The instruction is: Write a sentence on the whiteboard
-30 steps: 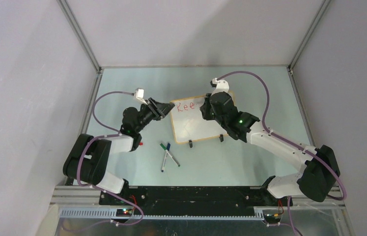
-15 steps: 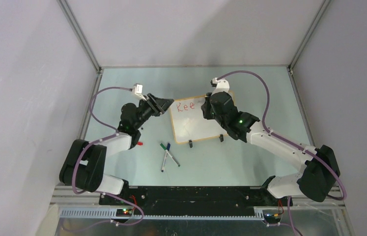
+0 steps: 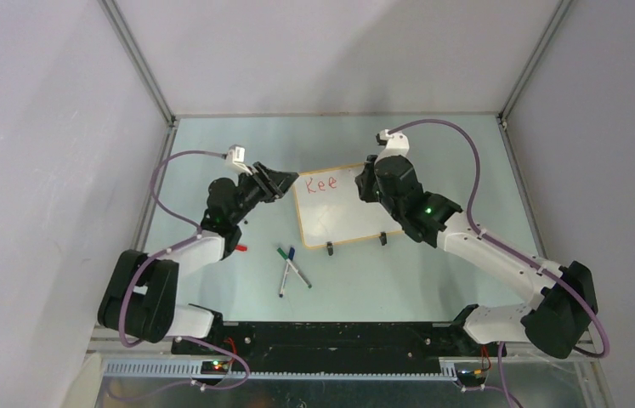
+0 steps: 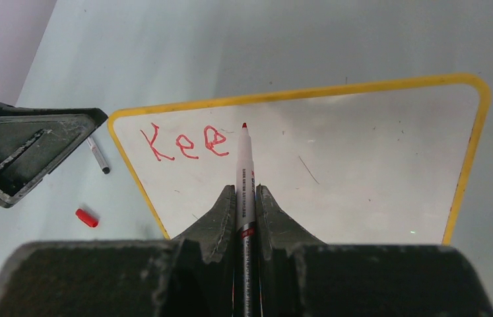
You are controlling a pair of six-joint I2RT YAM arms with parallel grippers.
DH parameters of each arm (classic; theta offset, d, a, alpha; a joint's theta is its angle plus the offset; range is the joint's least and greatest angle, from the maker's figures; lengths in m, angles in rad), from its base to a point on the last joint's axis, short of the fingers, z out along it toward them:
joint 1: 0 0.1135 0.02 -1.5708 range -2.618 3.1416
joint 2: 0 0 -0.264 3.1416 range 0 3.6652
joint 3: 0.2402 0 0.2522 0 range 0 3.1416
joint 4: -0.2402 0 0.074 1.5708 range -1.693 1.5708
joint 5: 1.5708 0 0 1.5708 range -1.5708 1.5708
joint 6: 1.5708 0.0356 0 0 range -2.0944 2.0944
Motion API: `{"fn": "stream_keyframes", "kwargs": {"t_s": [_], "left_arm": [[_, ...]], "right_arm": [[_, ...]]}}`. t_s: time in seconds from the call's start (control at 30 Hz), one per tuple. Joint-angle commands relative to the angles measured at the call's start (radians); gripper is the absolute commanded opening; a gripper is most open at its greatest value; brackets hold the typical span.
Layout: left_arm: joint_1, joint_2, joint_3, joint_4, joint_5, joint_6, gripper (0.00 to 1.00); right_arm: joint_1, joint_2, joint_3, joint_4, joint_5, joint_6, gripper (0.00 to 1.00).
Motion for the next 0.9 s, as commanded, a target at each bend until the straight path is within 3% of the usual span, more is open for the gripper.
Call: {"fn": "stream_keyframes", "kwargs": {"t_s": [0.0, 0.37, 0.87], "left_arm": [[-0.006, -0.058, 0.022, -0.030, -0.020, 0.038, 0.53], [-0.005, -0.022, -0.028, 0.118, 0.014, -0.032, 0.55], [-0.005, 0.003, -0.044, 0.070, 0.023, -0.060, 0.49]], "right_arm": [[-0.002, -0.016, 0.038, 0.014, 0.009, -0.011, 0.00], [0.056, 0.035, 0.039, 0.038, 0.051, -0.007, 0.00], [0.064, 0.044, 0.039, 0.024, 0.039, -0.002, 0.00]]}}
